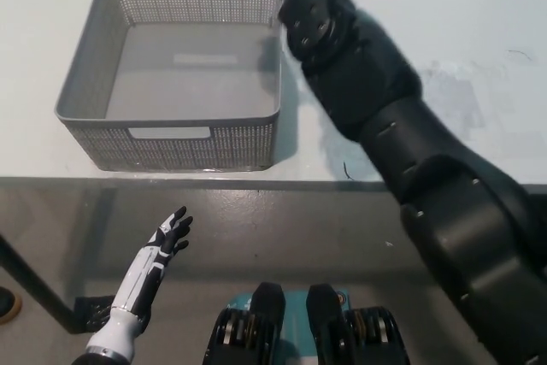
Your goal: Use the right hand to pick up a webcam and put it into a container on the left side
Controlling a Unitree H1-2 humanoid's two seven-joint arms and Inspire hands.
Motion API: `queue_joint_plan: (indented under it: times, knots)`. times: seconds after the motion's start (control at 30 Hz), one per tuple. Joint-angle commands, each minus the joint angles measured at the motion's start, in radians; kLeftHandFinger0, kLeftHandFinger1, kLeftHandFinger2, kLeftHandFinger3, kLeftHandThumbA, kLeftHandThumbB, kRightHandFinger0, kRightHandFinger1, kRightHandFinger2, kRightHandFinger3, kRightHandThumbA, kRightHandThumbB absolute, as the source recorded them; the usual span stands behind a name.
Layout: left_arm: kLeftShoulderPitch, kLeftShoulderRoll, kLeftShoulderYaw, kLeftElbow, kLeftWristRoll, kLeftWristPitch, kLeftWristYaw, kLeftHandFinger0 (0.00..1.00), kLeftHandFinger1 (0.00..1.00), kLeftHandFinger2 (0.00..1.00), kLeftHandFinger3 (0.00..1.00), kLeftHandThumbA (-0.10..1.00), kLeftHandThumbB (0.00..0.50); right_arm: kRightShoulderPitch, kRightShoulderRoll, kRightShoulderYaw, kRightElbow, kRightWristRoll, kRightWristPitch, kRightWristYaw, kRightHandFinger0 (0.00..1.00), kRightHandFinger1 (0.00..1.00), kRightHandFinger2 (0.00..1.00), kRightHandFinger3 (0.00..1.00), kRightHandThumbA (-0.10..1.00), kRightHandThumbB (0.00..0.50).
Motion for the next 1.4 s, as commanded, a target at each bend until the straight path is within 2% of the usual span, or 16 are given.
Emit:
queue_joint_plan:
  times: [0.0,0.13,0.27,0.43,0.6,0.73,0.9,0.93,0.97,1.0,1.03,1.07,1.13,1.17,1.2,1.37]
  knots:
    - [-0.011,0.006,-0.004,-0.041,0.018,-0.002,-0.001,1.0,1.0,1.0,1.0,1.0,0.184,-0.089,0.019,-0.008,0.088,0.034,-0.095,-0.059,0.0,0.36,0.78,0.77,-0.1,0.187]
    - [-0.017,0.011,-0.009,-0.042,0.028,-0.004,-0.004,1.0,1.0,1.0,1.0,1.0,0.17,-0.056,0.023,-0.007,0.141,0.037,-0.112,-0.052,0.01,0.41,0.8,0.79,-0.1,0.174]
    - [-0.024,0.011,-0.011,-0.047,0.029,0.006,-0.009,1.0,1.0,1.0,1.0,1.0,0.179,-0.017,0.03,-0.005,0.168,0.044,-0.114,-0.027,0.0,0.33,0.73,0.75,-0.1,0.173]
    - [-0.032,0.009,-0.011,-0.041,0.024,0.003,-0.012,1.0,1.0,1.0,1.0,1.0,0.186,0.004,0.045,0.0,0.176,0.05,-0.088,-0.025,0.0,0.39,0.78,0.83,-0.1,0.159]
    - [-0.04,0.016,-0.016,-0.046,0.033,0.002,-0.016,1.0,1.0,1.0,1.0,1.0,0.18,0.025,0.059,0.008,0.177,0.049,-0.108,-0.039,0.0,0.33,0.71,0.7,-0.1,0.179]
    - [-0.053,0.021,-0.02,-0.041,0.043,-0.001,-0.015,1.0,1.0,1.0,1.0,1.0,0.185,0.022,0.057,0.011,0.176,0.053,-0.113,-0.033,0.0,0.32,0.71,0.69,-0.1,0.174]
    - [-0.066,0.024,-0.029,-0.033,0.045,-0.009,-0.023,1.0,1.0,1.0,1.0,1.0,0.159,0.012,0.055,0.015,0.169,0.056,-0.118,-0.002,0.0,0.33,0.71,0.7,-0.1,0.177]
    - [-0.067,0.025,-0.029,-0.033,0.042,-0.008,-0.025,1.0,1.0,1.0,1.0,1.0,0.158,0.011,0.054,0.015,0.168,0.056,-0.118,0.004,0.13,0.44,0.75,0.75,0.04,0.179]
    - [-0.071,0.026,-0.029,-0.034,0.04,-0.003,-0.027,1.0,1.0,1.0,1.0,1.0,0.159,0.007,0.051,0.016,0.165,0.057,-0.116,0.013,0.42,0.65,0.84,0.88,0.26,0.202]
    - [-0.072,0.027,-0.03,-0.037,0.043,0.001,-0.027,1.0,1.0,1.0,1.0,1.0,0.16,0.005,0.049,0.017,0.162,0.057,-0.115,0.02,0.49,0.65,0.8,0.87,0.33,0.204]
    - [-0.076,0.028,-0.031,-0.038,0.048,0.003,-0.026,1.0,1.0,1.0,1.0,1.0,0.148,0.0,0.04,0.017,0.161,0.063,-0.118,0.068,0.82,0.96,1.0,1.0,0.56,0.282]
    - [-0.078,0.028,-0.034,-0.039,0.049,0.003,-0.028,1.0,1.0,1.0,1.0,1.0,0.148,-0.003,0.029,0.024,0.159,0.063,-0.122,0.122,1.0,1.0,1.0,1.0,0.72,0.347]
    - [-0.076,0.029,-0.037,-0.047,0.05,0.009,-0.03,1.0,1.0,1.0,1.0,1.0,0.144,-0.007,0.016,0.05,0.15,0.042,-0.114,0.156,1.0,1.0,1.0,1.0,0.93,0.448]
    - [-0.078,0.029,-0.036,-0.045,0.044,0.009,-0.031,1.0,1.0,1.0,1.0,1.0,0.143,-0.007,0.011,0.055,0.145,0.042,-0.115,0.157,1.0,1.0,1.0,1.0,1.0,0.471]
    - [-0.079,0.029,-0.036,-0.044,0.041,0.009,-0.032,1.0,1.0,1.0,1.0,1.0,0.143,-0.008,0.009,0.057,0.144,0.042,-0.116,0.157,1.0,1.0,1.0,1.0,1.0,0.472]
    - [-0.084,0.035,-0.039,-0.037,0.046,0.004,-0.038,1.0,1.0,1.0,1.0,1.0,0.151,-0.01,-0.026,0.045,0.089,0.063,-0.109,0.164,1.0,1.0,1.0,1.0,1.0,0.391]
